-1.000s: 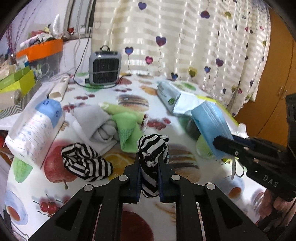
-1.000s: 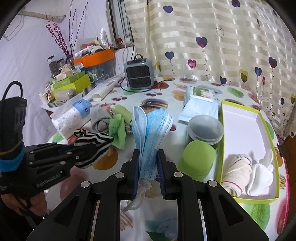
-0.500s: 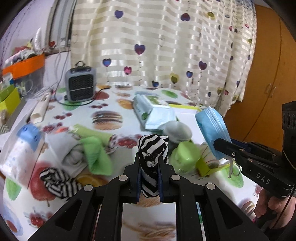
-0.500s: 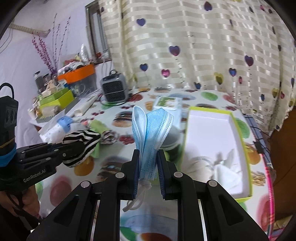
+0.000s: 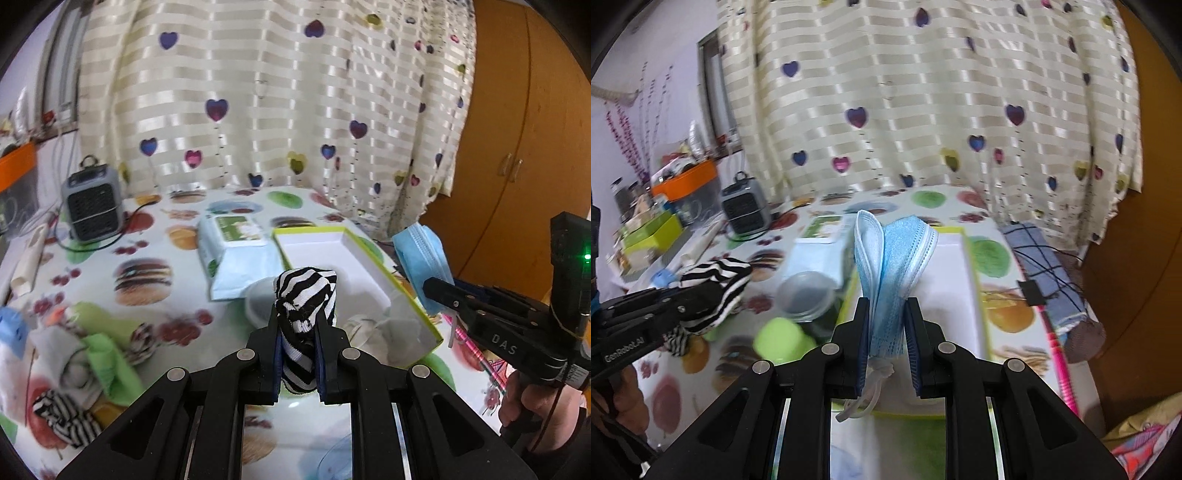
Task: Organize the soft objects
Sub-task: 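Carry both items to the white box while the right tool releases the mask inside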
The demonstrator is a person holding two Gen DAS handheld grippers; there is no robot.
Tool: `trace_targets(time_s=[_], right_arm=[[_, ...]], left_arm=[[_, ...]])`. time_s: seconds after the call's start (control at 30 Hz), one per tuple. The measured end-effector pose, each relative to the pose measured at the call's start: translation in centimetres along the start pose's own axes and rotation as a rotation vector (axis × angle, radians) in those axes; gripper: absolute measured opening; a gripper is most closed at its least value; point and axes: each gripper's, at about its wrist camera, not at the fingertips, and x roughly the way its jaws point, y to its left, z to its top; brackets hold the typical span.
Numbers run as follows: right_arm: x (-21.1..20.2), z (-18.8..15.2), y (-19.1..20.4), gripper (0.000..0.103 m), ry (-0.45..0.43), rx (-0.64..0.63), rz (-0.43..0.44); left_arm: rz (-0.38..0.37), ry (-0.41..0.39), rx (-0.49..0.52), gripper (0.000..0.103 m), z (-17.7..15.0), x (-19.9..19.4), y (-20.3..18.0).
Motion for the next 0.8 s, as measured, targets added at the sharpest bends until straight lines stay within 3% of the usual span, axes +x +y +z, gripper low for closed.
trace_targets(time_s=[0.53, 0.67, 0.8], right_arm=[[7.0, 0.6, -4.1, 0.019, 0.124, 0.039, 0.007], [9.1, 0.2, -4.8, 0.019, 0.202, 0.036, 0.024], [9.4, -0.3, -5.1, 0.027, 0.218, 0.033, 0.026]], left_arm=[[-0.064, 0.118, 0.040, 0.013, 3.0, 8.6, -3.6], [-0.065, 0.155, 0.047, 0.013, 3.3, 10.8, -4.4], [-0.060, 0.200, 0.048, 0.013, 3.1, 12.8, -4.8]])
